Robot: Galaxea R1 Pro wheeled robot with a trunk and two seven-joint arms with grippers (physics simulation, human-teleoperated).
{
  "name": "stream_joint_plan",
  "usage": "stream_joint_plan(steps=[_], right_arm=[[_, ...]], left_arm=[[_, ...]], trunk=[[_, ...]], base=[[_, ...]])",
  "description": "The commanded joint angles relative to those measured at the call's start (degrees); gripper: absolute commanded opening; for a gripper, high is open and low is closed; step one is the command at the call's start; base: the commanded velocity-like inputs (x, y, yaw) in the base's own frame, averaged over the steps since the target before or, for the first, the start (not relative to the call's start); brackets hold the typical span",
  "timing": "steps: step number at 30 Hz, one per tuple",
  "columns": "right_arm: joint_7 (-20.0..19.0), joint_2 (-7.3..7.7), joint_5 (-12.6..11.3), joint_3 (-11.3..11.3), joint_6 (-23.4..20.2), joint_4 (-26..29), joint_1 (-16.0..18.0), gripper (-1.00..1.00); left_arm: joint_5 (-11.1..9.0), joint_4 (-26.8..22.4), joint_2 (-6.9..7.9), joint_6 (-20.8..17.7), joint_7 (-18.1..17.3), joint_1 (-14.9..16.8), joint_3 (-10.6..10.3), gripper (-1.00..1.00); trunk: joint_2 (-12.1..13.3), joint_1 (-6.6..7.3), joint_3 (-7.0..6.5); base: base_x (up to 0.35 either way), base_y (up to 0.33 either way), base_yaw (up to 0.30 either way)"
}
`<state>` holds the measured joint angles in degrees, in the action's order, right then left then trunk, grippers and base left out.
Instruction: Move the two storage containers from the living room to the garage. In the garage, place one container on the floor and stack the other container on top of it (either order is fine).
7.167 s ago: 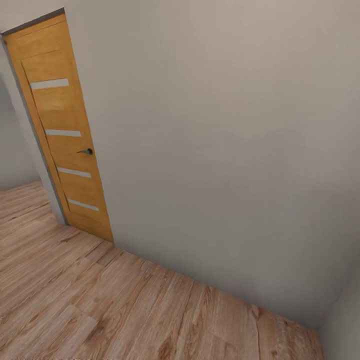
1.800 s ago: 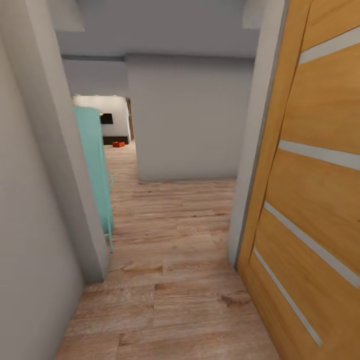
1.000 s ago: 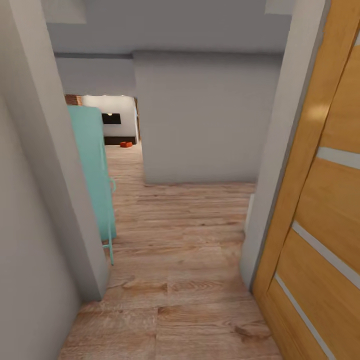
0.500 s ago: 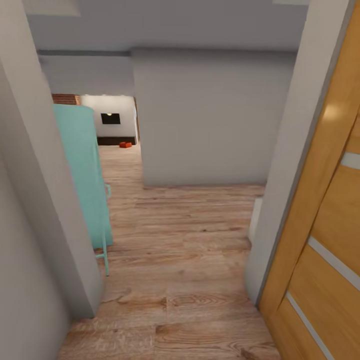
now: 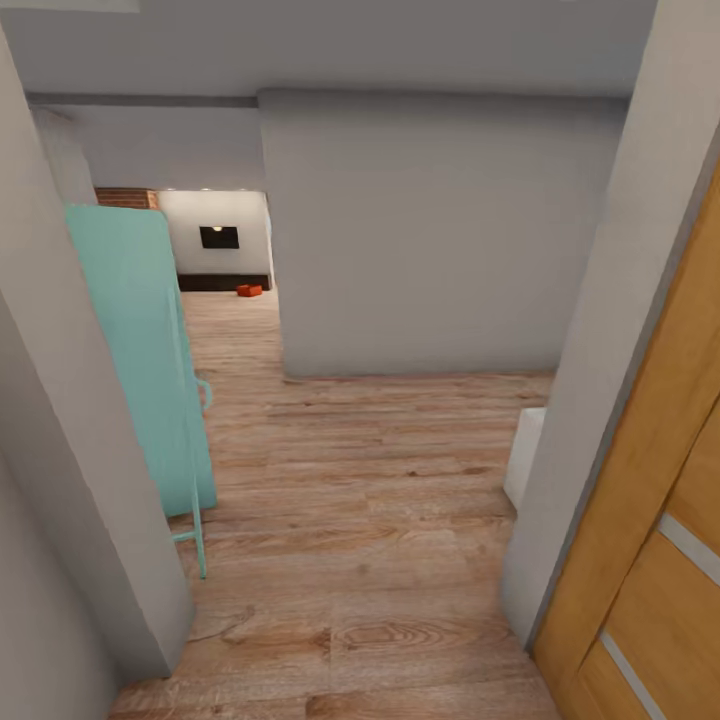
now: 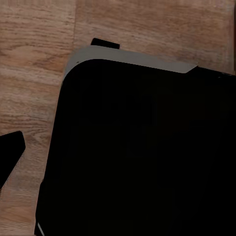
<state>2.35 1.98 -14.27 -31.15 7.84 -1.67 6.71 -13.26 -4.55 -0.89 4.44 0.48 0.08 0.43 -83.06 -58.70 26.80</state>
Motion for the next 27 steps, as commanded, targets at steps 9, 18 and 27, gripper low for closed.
stream_joint_plan(steps=[9, 18, 27], right_arm=[[0.01, -0.04, -0.5, -0.49, 0.34, -0.18, 0.06, 1.0], [0.02, -0.02, -0.5, -0.49, 0.33, -0.16, 0.06, 1.0], [-0.02, -0.01, -0.5, -0.49, 0.42, -0.18, 0.06, 1.0]], left_arm=[[-0.29, -0.02, 0.01, 0.13, 0.05, 0.01, 0.01, 1.0], [-0.32, -0.02, 0.01, 0.13, 0.05, 0.01, 0.01, 1.0], [-0.3, -0.02, 0.01, 0.13, 0.05, 0.01, 0.01, 1.0]], trunk=[[-0.02, -0.03, 0.05], [-0.02, -0.03, 0.05], [-0.02, -0.03, 0.05]], base=[[0.322, 0.0, 0.0], [0.322, 0.0, 0.001], [0.322, 0.0, 0.2]])
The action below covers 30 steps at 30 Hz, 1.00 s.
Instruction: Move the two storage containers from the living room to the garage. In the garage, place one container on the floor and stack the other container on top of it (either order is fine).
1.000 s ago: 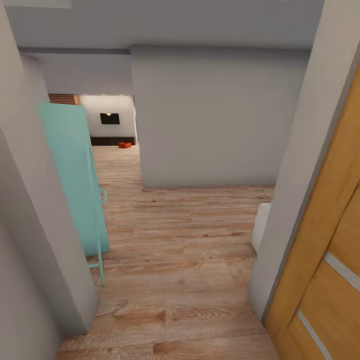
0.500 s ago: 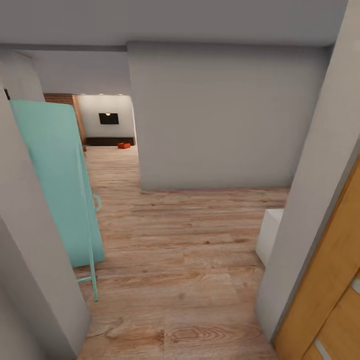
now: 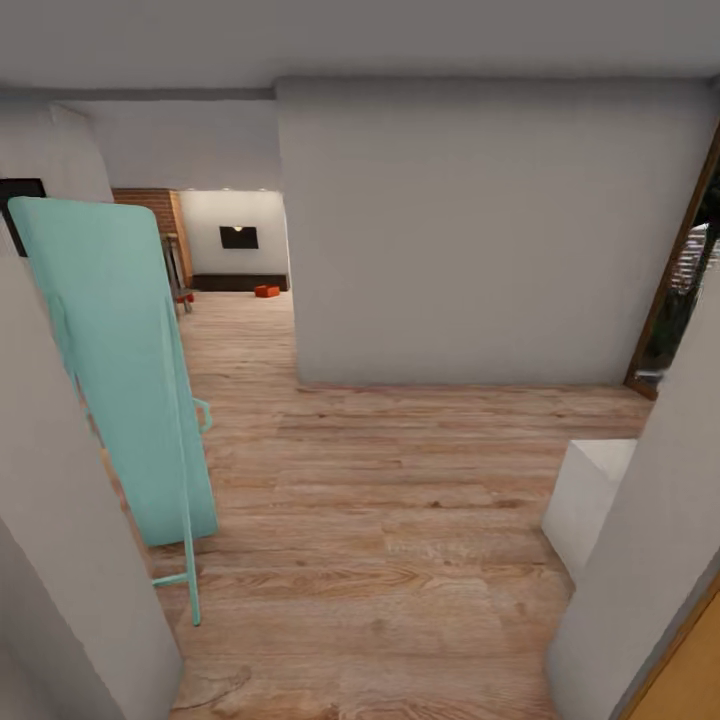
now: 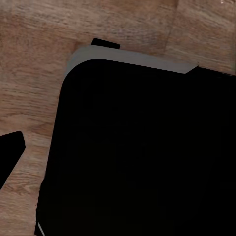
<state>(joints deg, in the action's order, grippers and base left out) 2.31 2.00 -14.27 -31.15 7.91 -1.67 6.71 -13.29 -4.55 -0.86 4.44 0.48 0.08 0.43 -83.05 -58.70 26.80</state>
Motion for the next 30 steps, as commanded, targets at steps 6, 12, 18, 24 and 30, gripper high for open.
stream_joint_plan(steps=[6, 12, 18, 24, 30], right_arm=[[0.01, -0.06, -0.5, -0.49, 0.35, -0.17, 0.06, 1.0], [0.02, -0.06, -0.5, -0.49, 0.35, -0.17, 0.06, 1.0], [0.02, -0.06, -0.5, -0.49, 0.35, -0.17, 0.06, 1.0], [0.06, -0.06, -0.5, -0.49, 0.35, -0.17, 0.06, 1.0], [0.03, -0.06, -0.5, -0.49, 0.35, -0.17, 0.06, 1.0]], left_arm=[[-0.25, -0.02, -0.03, 0.13, 0.05, 0.01, 0.01, 1.0], [-0.27, -0.02, -0.03, 0.13, 0.05, 0.01, 0.01, 1.0], [-0.29, -0.02, -0.02, 0.13, 0.05, 0.01, 0.01, 1.0], [-0.28, -0.02, -0.02, 0.13, 0.05, 0.01, 0.01, 1.0], [-0.29, -0.02, -0.02, 0.12, 0.05, 0.01, 0.01, 1.0]], trunk=[[-0.02, -0.03, 0.05], [-0.02, -0.03, 0.05], [-0.02, -0.03, 0.05], [-0.02, -0.03, 0.05], [-0.02, -0.03, 0.05]], base=[[0.322, 0.0, 0.205], [0.322, 0.0, 0.024], [0.322, 0.0, 0.002], [0.322, 0.0, 0.0], [0.322, 0.0, 0.0]])
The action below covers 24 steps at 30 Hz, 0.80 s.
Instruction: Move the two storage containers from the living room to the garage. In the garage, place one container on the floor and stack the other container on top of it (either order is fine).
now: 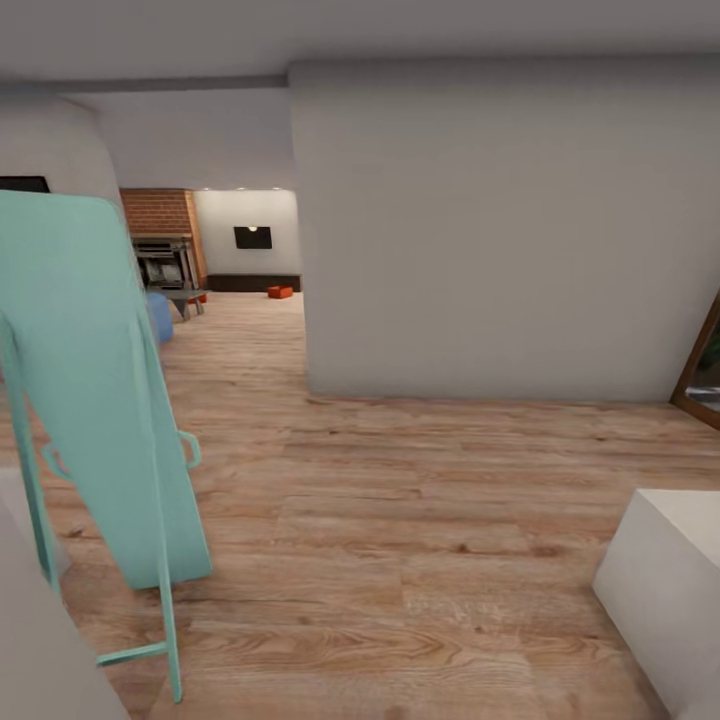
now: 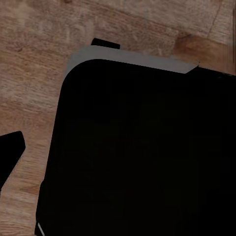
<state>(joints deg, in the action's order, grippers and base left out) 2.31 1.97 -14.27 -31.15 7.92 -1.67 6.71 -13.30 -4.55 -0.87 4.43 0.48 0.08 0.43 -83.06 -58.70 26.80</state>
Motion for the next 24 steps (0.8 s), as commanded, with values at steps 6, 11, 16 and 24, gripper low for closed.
stream_joint_plan(steps=[6, 11, 16, 24], right_arm=[[0.03, -0.03, -0.5, -0.49, 0.34, -0.18, 0.06, 1.0], [0.05, -0.03, -0.5, -0.49, 0.34, -0.18, 0.06, 1.0], [0.06, 0.05, -0.5, -0.49, 0.34, -0.18, 0.06, 1.0], [0.06, -0.02, -0.5, -0.49, 0.34, -0.18, 0.06, 1.0]], left_arm=[[-0.29, -0.02, -0.01, 0.09, 0.05, 0.01, 0.01, 1.0], [-0.31, -0.02, -0.01, 0.09, 0.05, 0.01, 0.01, 1.0], [-0.31, -0.02, -0.01, 0.11, 0.05, 0.01, 0.01, 1.0], [-0.3, -0.02, -0.01, 0.13, 0.05, 0.01, 0.01, 1.0]], trunk=[[-0.02, -0.03, 0.05], [-0.02, -0.03, 0.05], [-0.02, -0.03, 0.05], [-0.02, -0.03, 0.05]], base=[[0.322, 0.0, 0.0], [0.322, 0.0, 0.0], [0.322, 0.0, 0.0], [0.322, 0.0, 0.0]])
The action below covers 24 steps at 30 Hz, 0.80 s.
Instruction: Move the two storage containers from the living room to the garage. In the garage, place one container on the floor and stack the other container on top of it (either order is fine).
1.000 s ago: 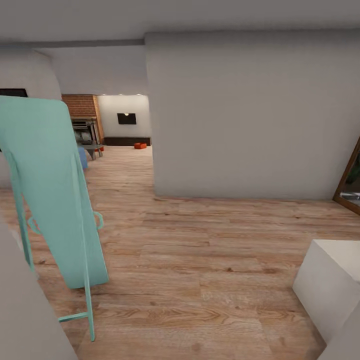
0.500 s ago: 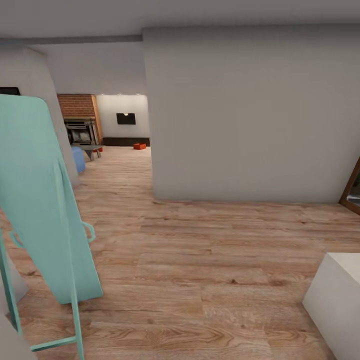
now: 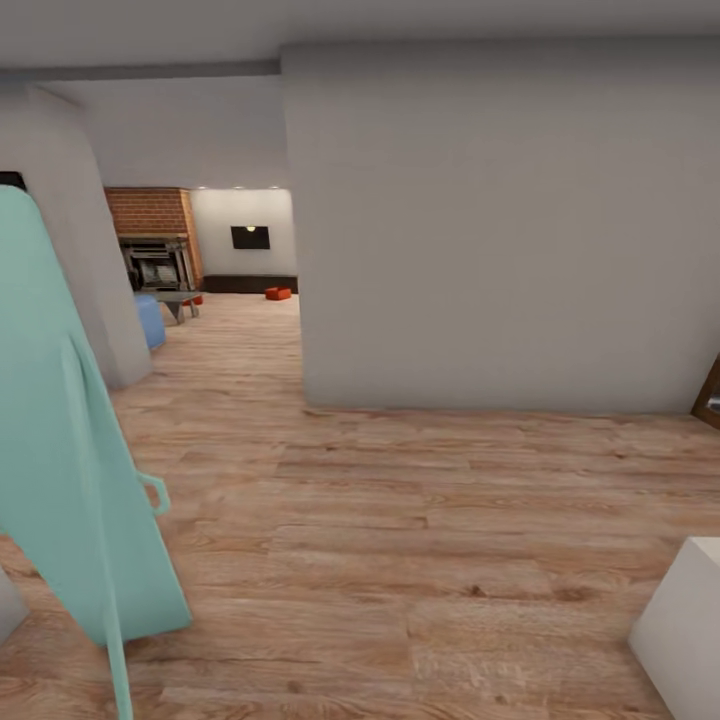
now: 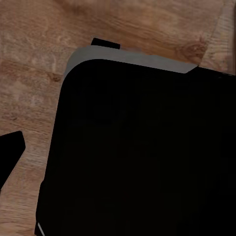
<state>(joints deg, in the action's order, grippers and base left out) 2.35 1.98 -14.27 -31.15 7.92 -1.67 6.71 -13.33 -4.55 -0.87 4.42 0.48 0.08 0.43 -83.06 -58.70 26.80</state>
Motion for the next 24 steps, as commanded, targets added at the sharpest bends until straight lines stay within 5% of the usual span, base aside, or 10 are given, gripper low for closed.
stream_joint_plan(steps=[1, 24], right_arm=[[0.02, -0.02, -0.5, -0.49, 0.34, -0.18, 0.06, 1.0], [0.02, -0.04, -0.5, -0.49, 0.34, -0.18, 0.06, 1.0]], left_arm=[[-0.28, -0.02, -0.01, 0.12, 0.05, 0.01, 0.01, 1.0], [-0.22, -0.02, -0.06, 0.08, 0.05, 0.01, 0.01, 1.0]], trunk=[[-0.02, -0.03, 0.05], [-0.02, -0.03, 0.05]], base=[[0.322, 0.0, 0.0], [0.322, 0.0, 0.0]])
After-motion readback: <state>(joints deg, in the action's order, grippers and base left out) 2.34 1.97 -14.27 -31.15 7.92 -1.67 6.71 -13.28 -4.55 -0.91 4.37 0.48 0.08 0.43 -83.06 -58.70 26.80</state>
